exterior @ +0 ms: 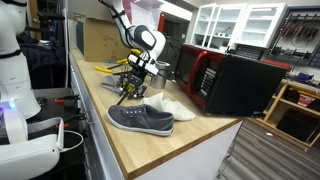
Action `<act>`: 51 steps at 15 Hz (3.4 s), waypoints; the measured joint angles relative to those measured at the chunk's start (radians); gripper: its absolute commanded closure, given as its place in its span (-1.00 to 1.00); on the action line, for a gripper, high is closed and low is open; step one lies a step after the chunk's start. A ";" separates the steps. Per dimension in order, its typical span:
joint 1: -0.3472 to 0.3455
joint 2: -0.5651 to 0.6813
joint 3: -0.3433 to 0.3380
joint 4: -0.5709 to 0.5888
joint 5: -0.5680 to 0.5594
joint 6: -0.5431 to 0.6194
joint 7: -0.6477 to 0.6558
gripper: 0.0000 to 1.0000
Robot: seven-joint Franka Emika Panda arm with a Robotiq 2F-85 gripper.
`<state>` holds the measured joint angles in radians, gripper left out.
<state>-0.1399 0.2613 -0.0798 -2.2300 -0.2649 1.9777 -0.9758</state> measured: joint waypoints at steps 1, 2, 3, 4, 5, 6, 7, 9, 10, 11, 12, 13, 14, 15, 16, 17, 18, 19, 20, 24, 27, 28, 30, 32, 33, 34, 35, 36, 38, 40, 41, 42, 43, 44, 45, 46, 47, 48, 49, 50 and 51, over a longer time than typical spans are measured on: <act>0.000 0.002 0.004 -0.001 0.002 -0.004 -0.001 0.93; 0.000 0.003 0.009 -0.003 0.004 -0.008 -0.002 0.99; 0.000 0.003 0.013 -0.002 0.005 -0.018 -0.002 1.00; 0.000 0.003 0.017 -0.001 0.005 -0.027 -0.003 0.93; 0.000 0.003 0.018 -0.002 0.005 -0.030 -0.003 0.93; 0.000 0.004 0.019 -0.002 0.005 -0.031 -0.003 0.93; 0.000 0.004 0.019 -0.002 0.005 -0.032 -0.003 0.93; 0.001 0.003 0.019 -0.002 0.005 -0.032 -0.003 0.93; 0.001 0.003 0.019 -0.003 0.005 -0.032 -0.003 0.93; 0.001 0.001 0.019 -0.006 0.005 -0.031 -0.003 0.93; 0.002 -0.004 0.020 -0.012 0.005 -0.028 -0.003 0.93; 0.003 -0.012 0.020 -0.019 0.005 -0.023 -0.003 0.93; 0.004 -0.024 0.021 -0.028 0.005 -0.017 -0.003 0.93; 0.005 -0.040 0.022 -0.037 0.005 -0.010 -0.002 0.93; 0.006 -0.059 0.022 -0.047 0.005 -0.001 -0.002 0.93; 0.006 -0.080 0.022 -0.056 0.005 0.008 -0.002 0.93; 0.006 -0.102 0.022 -0.065 0.005 0.015 -0.002 0.93; 0.007 -0.124 0.022 -0.072 0.006 0.020 -0.002 0.93; 0.007 -0.145 0.022 -0.078 0.006 0.023 -0.002 0.93; 0.017 -0.215 0.022 -0.094 0.012 0.034 -0.001 0.93; 0.026 -0.249 0.022 -0.098 0.018 0.047 0.000 0.93; 0.028 -0.257 0.022 -0.099 0.024 0.053 0.000 0.93; 0.033 -0.269 0.022 -0.099 0.045 0.069 0.001 0.93; 0.036 -0.277 0.022 -0.099 0.076 0.101 0.004 0.93; 0.037 -0.279 0.022 -0.098 0.097 0.121 0.005 0.93; 0.038 -0.280 0.021 -0.097 0.119 0.144 0.008 0.93; 0.040 -0.281 0.021 -0.096 0.143 0.166 0.014 0.93; 0.042 -0.282 0.021 -0.094 0.169 0.189 0.019 0.93; 0.046 -0.285 0.021 -0.089 0.216 0.221 0.020 0.93; 0.051 -0.292 0.021 -0.082 0.261 0.241 0.020 0.93; 0.054 -0.297 0.021 -0.078 0.282 0.249 0.020 0.93; 0.058 -0.303 0.021 -0.071 0.301 0.255 0.020 0.93; 0.061 -0.310 0.021 -0.063 0.319 0.261 0.020 0.93; 0.065 -0.317 0.021 -0.056 0.335 0.268 0.020 0.93; 0.068 -0.326 0.021 -0.051 0.345 0.269 0.021 0.93; 0.070 -0.336 0.021 -0.050 0.353 0.270 0.021 0.93; 0.073 -0.345 0.021 -0.047 0.359 0.271 0.021 0.93; 0.076 -0.352 0.021 -0.044 0.366 0.276 0.021 0.93; 0.080 -0.359 0.021 -0.040 0.373 0.283 0.021 0.93; 0.085 -0.365 0.021 -0.035 0.380 0.290 0.021 0.93; 0.091 -0.372 0.021 -0.029 0.388 0.295 0.021 0.93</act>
<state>-0.0493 -0.1109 -0.0587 -2.2590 0.1234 2.2723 -0.9548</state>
